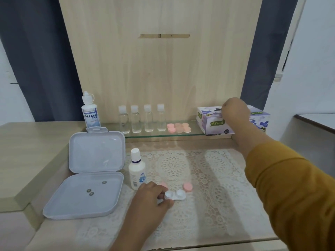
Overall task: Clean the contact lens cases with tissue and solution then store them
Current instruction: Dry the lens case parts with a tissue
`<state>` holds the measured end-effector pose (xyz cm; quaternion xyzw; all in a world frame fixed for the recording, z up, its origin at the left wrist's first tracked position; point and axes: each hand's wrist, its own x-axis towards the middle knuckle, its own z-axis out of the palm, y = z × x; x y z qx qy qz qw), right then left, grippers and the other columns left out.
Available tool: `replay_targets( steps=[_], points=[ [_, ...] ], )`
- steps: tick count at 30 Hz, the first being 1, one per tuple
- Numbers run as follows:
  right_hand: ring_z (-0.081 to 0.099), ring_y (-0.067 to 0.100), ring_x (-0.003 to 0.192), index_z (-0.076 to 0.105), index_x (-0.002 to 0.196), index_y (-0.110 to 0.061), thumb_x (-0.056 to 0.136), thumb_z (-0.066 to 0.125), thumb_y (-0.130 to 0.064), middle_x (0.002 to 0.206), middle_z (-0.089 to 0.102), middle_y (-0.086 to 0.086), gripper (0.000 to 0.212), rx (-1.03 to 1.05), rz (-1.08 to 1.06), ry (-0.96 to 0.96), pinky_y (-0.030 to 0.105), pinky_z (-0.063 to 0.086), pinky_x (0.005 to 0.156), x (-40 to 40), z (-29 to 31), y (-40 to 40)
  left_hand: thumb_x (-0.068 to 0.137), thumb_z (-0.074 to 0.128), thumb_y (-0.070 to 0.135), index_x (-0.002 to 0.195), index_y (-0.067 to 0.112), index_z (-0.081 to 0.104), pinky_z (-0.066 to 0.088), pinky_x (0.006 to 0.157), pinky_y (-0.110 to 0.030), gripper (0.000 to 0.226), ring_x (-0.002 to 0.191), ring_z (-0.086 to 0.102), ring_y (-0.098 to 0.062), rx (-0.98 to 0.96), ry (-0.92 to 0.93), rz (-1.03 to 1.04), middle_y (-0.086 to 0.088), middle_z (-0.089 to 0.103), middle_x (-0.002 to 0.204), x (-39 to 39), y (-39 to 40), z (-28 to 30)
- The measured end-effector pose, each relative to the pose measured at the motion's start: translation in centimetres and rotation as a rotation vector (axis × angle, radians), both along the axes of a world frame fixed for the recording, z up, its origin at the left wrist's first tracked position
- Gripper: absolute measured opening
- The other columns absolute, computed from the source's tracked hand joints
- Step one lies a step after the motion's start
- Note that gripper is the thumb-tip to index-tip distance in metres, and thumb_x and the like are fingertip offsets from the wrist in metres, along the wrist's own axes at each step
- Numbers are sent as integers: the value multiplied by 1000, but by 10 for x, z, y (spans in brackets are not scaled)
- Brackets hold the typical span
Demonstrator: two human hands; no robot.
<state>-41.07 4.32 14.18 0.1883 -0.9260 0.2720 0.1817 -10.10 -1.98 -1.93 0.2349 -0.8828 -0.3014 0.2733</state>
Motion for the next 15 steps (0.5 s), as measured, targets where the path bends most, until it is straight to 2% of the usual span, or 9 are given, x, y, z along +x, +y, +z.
replay_targets(
  steps=[2,4,6,8,11,13,15],
  points=[
    [51,33,78,61,87,2,90,45,4,100,54,22,16,-156,35,-14,32,38,69,-2,1,1,80,70,31,88,32,67,35,74,-11,8,90,46,1,4,3,1,15,54,85,0,0,0],
    [51,32,80,63,99,5,91,39,9,114,51,24,25,-327,55,25,29,36,71,0,4,5,80,70,31,89,32,67,34,74,-10,9,90,45,2,3,3,2,15,54,85,1,0,0],
    [46,24,86,61,112,3,91,33,10,120,47,20,36,-471,82,83,25,34,76,3,8,9,80,70,32,90,32,67,34,74,-10,10,91,45,2,-3,0,2,16,54,86,1,1,0],
    [46,20,91,60,114,1,91,31,9,118,46,15,38,-546,125,139,21,32,80,6,14,11,81,69,32,91,33,67,34,75,-10,10,91,45,2,-5,-4,4,16,54,86,1,0,0],
    [50,20,101,60,119,-1,98,33,1,123,47,17,34,-644,223,252,14,32,83,13,21,12,82,69,32,92,32,67,35,75,-11,11,91,45,1,-4,-3,0,16,53,86,1,0,0],
    [46,11,99,57,125,-4,100,34,-3,120,44,14,34,-744,289,292,3,31,83,20,27,12,81,69,31,92,32,67,35,76,-12,11,91,46,1,-4,-5,0,15,54,87,0,0,1],
    [44,6,93,52,131,-6,96,34,3,113,40,10,40,-791,298,307,-2,30,83,26,31,13,81,70,32,91,31,67,36,77,-12,10,91,46,0,-3,-8,4,14,54,86,0,0,1]
  ],
)
